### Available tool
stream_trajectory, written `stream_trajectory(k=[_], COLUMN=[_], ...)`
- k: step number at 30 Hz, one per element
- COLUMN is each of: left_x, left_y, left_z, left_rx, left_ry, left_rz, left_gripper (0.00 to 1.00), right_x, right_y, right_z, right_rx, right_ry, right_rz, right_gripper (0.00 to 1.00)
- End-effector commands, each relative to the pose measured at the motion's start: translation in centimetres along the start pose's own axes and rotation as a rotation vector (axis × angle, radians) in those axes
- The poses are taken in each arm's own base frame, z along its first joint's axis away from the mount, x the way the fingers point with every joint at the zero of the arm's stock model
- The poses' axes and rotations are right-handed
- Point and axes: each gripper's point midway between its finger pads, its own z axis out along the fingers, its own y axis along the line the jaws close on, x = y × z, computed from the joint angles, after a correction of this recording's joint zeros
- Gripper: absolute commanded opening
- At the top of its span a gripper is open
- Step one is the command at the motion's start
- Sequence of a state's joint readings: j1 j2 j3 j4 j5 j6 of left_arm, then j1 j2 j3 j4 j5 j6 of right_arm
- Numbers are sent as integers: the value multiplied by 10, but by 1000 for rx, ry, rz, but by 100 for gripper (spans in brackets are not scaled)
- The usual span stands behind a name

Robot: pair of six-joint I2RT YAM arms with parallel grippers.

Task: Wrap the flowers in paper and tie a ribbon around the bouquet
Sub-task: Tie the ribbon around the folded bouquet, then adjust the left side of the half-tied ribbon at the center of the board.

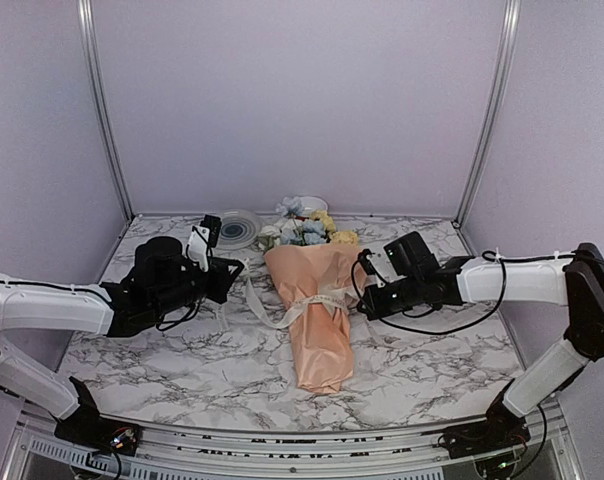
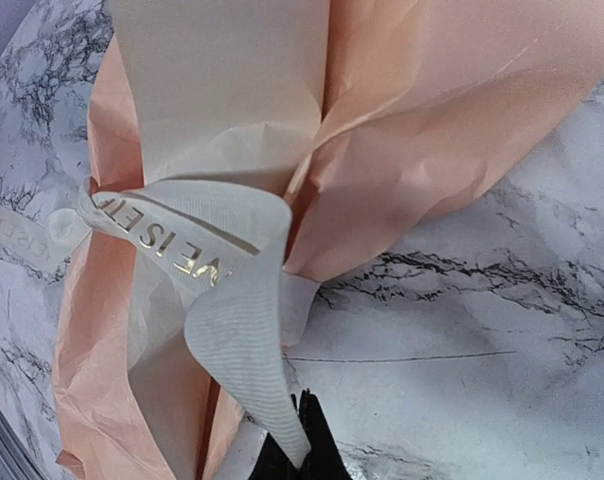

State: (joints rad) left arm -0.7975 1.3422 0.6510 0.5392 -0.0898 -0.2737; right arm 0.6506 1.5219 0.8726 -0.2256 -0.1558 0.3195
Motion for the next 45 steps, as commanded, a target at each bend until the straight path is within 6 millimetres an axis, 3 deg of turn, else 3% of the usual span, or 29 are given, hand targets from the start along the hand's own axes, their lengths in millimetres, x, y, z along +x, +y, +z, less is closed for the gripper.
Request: stream_trajectory(k=[1, 5, 7, 8, 9, 10, 11, 12, 14, 16, 20, 29, 34, 40, 45], left_x=[10, 10, 3, 2, 0, 7, 19, 34, 75, 95, 116, 87, 49, -29, -77], left_y=[9, 1, 18, 42, 85, 124, 162, 193, 230, 246, 252, 255, 227, 152, 67], left_z=[2, 13, 15, 13, 5, -10, -32, -57, -110, -139, -152, -162, -146, -116, -94], left_rx=[-42, -5, -70, -141, -252, -362, -469, -562, -725, -804, -855, -891, -762, -504, -244], left_ry=[38, 55, 57, 67, 73, 85, 91, 83, 71, 49, 68, 6, -62, -141, -164], left_rz=[12, 4, 23, -15, -89, -176, -269, -340, -419, -480, -508, -460, -414, -268, -113], left_gripper=[0, 0, 0, 0, 0, 0, 0, 0, 0, 0, 0, 0, 0, 0, 0], right_x=[-18, -38, -50, -50, -45, -32, 6, 33, 86, 115, 111, 83, 42, -23, -43], right_y=[10, 21, 19, 3, -22, -61, -103, -161, -221, -244, -257, -242, -196, -114, -44], right_z=[-3, -4, -4, -4, -8, -12, -16, -33, -59, -72, -79, -88, -82, -85, -86], right_rx=[-15, -47, -13, 55, 123, 168, 190, 246, 345, 386, 430, 377, 308, 69, -122], right_ry=[-28, -60, -67, -61, -58, -48, -7, -31, -53, -63, -101, -139, -133, -180, -143], right_rz=[-2, -13, -6, 24, 89, 199, 342, 521, 705, 789, 792, 719, 535, 331, 163], right_gripper=[0, 0, 0, 0, 0, 0, 0, 0, 0, 0, 0, 0, 0, 0, 0])
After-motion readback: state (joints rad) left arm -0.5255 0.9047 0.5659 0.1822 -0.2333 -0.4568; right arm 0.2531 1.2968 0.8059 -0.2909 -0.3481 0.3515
